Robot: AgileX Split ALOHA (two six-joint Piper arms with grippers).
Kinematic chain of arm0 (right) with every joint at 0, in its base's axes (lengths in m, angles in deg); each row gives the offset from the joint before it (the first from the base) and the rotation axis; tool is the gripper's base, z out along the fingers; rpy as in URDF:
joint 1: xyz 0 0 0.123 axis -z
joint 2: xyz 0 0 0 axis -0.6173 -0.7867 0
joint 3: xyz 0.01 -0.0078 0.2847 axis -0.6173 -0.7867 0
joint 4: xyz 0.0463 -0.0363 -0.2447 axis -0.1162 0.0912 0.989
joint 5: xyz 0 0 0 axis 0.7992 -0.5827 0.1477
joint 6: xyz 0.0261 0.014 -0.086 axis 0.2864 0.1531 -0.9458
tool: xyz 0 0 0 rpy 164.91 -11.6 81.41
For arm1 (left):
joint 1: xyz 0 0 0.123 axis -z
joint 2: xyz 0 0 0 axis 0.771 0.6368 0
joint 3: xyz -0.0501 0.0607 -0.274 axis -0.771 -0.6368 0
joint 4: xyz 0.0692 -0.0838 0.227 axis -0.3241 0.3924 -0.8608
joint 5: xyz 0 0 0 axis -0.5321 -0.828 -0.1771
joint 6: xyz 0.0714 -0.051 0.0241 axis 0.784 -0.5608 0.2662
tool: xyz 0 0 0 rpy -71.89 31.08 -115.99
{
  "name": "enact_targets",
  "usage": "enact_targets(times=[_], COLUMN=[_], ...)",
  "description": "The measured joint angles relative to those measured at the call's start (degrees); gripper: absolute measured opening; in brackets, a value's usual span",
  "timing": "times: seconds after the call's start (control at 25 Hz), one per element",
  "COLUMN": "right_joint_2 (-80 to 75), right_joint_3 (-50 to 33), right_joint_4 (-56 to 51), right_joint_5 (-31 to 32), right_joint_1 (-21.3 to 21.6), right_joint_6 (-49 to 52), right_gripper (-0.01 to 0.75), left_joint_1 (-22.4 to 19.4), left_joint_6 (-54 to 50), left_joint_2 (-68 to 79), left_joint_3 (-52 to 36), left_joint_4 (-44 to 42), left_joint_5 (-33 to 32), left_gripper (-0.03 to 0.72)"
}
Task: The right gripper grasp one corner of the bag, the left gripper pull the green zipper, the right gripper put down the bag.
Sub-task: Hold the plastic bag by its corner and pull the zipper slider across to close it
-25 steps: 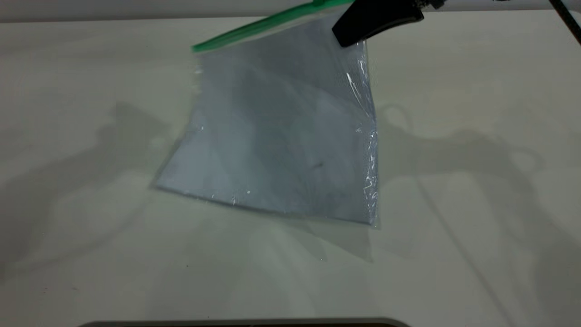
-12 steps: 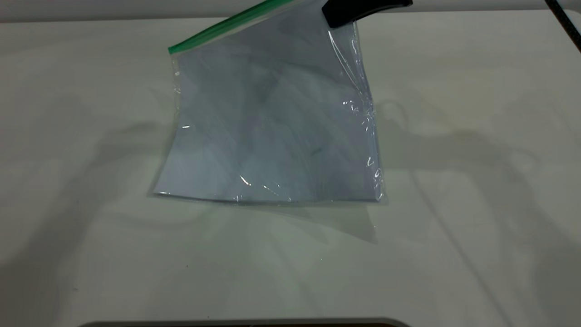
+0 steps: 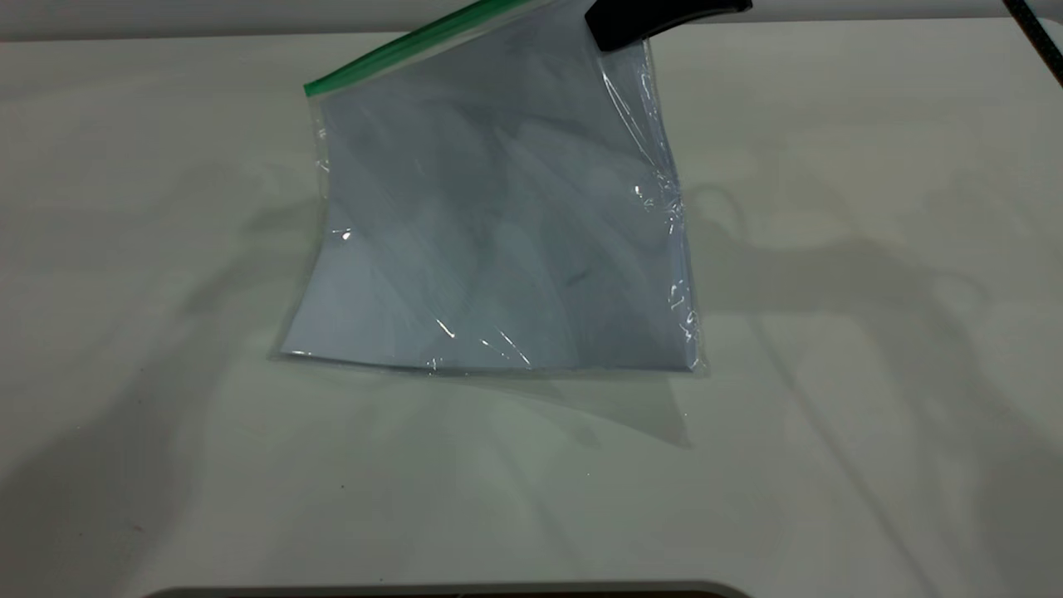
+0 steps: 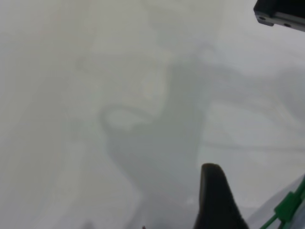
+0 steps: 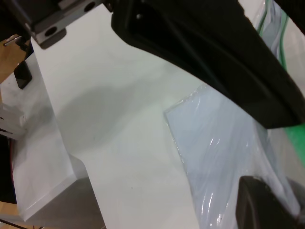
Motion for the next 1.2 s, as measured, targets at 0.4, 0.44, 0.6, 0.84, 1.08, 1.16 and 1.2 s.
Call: enact_targets(times=[0.4,0.44,0.6,0.84,1.08,1.16,1.2], right_joint_2=[0.0,0.0,0.0,0.0,0.0,0.0,0.0], right_joint_3=[0.0,0.0,0.0,0.0,0.0,0.0,0.0], right_joint_4=[0.0,-0.1,-0.3,-1.3,-2.5,-2.9,-3.5], right_joint_5=[-0.8,-0.8,-1.1,-1.3,-1.8,-1.8,-1.8], right_joint_1=[0.0,0.0,0.0,0.0,0.2,0.6,0.7], right_joint_6=[-0.2,-0.2,-0.2,-0.2,-0.2,-0.2,-0.2], right_gripper=[0.034,0.034,0.034,0.034,0.034,0.034,0.034], left_joint_1=[0.0,0.0,0.0,0.0,0.1,0.2,0.2], left_joint_6=[0.0,0.0,0.0,0.0,0.0,0.0,0.0], left_joint_2=[0.5,0.5,0.5,0.5,0.5,0.5,0.5], left_joint_3=[0.2,0.2,0.2,0.2,0.2,0.2,0.2], left_joint_4=[0.0,0.0,0.0,0.0,-1.2,-1.3,-1.3], left_joint_5=[-0.7,-0.7,-0.8,-0.5,0.5,1.5,2.0], left_gripper=[0.359,0.348,0.268,0.117,0.055,0.055,0.055])
